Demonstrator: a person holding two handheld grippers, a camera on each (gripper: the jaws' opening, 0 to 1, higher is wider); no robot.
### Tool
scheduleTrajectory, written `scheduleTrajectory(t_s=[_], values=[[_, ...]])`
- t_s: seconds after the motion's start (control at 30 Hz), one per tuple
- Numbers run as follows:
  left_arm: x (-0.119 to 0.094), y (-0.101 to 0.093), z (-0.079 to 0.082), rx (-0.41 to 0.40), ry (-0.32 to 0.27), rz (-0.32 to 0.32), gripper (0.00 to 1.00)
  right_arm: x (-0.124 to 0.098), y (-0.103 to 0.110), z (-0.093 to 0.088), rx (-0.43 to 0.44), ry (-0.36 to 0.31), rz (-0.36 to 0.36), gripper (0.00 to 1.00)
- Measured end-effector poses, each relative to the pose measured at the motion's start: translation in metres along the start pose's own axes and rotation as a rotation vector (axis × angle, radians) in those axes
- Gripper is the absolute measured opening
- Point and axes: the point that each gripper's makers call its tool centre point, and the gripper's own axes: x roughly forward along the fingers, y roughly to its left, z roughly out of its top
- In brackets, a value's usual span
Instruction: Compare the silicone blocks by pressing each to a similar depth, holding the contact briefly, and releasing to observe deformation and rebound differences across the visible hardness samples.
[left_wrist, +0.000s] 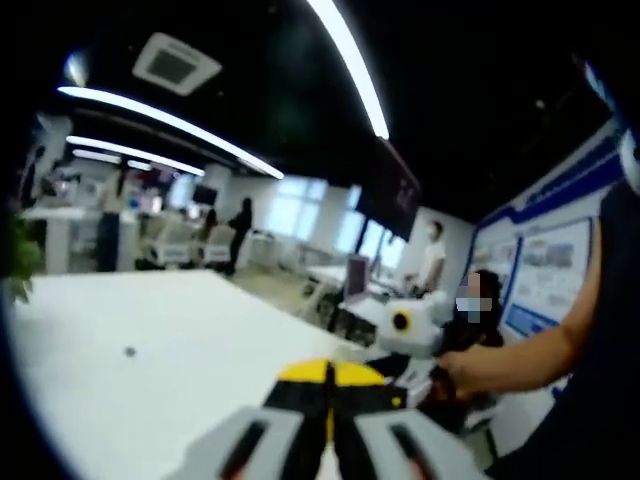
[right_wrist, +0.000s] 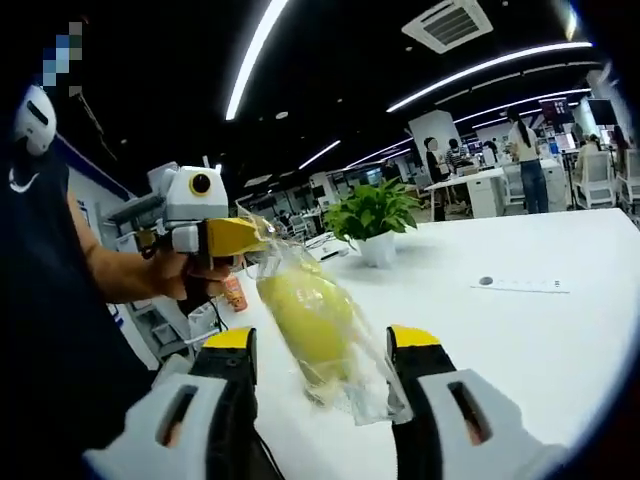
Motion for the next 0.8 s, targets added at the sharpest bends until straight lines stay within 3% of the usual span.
scheduleTrajectory(t_s=[0.33,0.6,0.8], values=[[-0.001,-0.002,0.002,0.005,-0.006,-0.002,0.00,-0.002,-0.009,0.010,0.004,-0.071,-0.071,0.96],[0.001,-0.003,0.002,-0.010,-0.005,-0.005,0.00,-0.013,-0.015,0.011,-0.032,-0.061,-0.119,0.96],[0.006,-0.002,0.005,-0.045,-0.025,-0.006,0.00,-0.028,-0.025,0.015,-0.022,-0.092,-0.182,0.96]])
